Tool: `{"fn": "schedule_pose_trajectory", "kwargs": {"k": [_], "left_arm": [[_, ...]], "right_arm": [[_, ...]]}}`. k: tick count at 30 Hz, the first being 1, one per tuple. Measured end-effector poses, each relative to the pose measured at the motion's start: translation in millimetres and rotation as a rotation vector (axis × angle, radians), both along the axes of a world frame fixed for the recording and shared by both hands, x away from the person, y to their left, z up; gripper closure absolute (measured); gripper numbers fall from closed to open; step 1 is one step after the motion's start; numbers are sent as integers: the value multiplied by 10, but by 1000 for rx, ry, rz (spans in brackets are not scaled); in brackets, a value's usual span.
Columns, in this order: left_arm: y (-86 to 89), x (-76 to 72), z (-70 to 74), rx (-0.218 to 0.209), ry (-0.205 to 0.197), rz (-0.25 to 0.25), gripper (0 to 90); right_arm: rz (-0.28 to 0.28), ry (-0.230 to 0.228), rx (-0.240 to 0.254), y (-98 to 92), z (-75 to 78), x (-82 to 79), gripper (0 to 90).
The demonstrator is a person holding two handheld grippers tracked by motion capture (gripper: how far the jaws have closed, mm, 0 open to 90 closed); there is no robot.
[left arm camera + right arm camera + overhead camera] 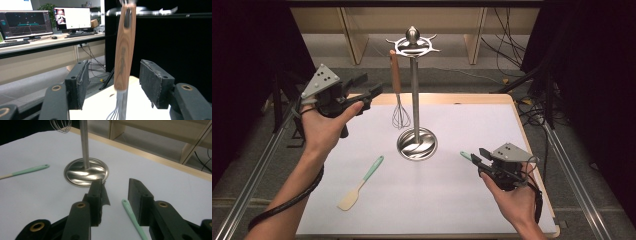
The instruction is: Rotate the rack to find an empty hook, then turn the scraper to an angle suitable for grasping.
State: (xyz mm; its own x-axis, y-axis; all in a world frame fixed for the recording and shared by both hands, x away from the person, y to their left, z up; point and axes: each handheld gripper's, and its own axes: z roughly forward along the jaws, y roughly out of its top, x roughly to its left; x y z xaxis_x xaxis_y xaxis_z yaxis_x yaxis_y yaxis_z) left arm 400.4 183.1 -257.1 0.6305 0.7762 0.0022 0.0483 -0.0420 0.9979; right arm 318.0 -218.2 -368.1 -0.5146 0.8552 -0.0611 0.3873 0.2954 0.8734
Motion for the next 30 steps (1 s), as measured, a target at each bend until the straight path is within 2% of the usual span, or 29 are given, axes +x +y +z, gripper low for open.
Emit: {"fn": "schedule_pose_trajectory", "kwargs": {"k": [1,4,5,7,12,13,14,16,17,18,19,20,21,22,23,24,25,26,27,28,29,30], "left_arm": [[22,-36,-49,17,6,5,398],[44,-63,-108,26,15,7,400],[63,-79,-171,32,34,16,401],[70,-82,-202,37,41,15,402],[111,-71,-340,78,73,30,406],[130,-55,-358,104,63,27,407],[132,-58,-391,107,89,29,408],[133,-74,-432,117,143,26,407],[139,-73,-451,126,159,18,407],[137,-76,-474,128,175,19,408],[134,-77,-498,139,184,19,412],[121,-75,-550,160,215,12,415],[116,-72,-576,179,228,17,417],[116,-72,-576,179,228,17,418],[109,-70,-625,225,248,18,418],[109,-70,-625,225,248,18,420],[108,-76,-657,236,254,20,423],[113,-83,-689,256,261,23,424],[115,-90,-776,287,286,24,425],[114,-89,-825,300,304,17,427],[114,-89,-825,300,304,17,430],[121,-86,-867,330,324,14,430]], "right_arm": [[-4,5,-6,-22,-5,23,647],[-6,15,-1,-21,-2,31,649],[6,23,-2,-22,-1,31,650],[22,13,-10,-28,2,39,652],[18,23,-15,-21,-24,73,661],[3,42,5,-4,-34,64,665],[3,54,5,-2,-30,59,678],[0,15,-27,-2,-29,41,734],[0,15,-27,-2,-29,41,734],[6,27,-29,-4,-24,39,735],[4,63,-2,23,-38,15,740],[2,73,-3,23,-44,6,742],[5,79,5,21,-46,3,746],[18,60,-11,7,-47,9,748],[27,41,-33,-7,-44,11,750],[27,41,-33,-7,-44,11,750],[-7,87,9,15,-29,-42,756],[2,53,-14,-7,-31,-32,758],[-6,73,-3,-5,-22,-51,759],[-8,64,-10,-22,-17,-53,760],[-8,64,-10,-22,-17,-53,760],[1,51,-29,-41,-13,-46,761]]}}
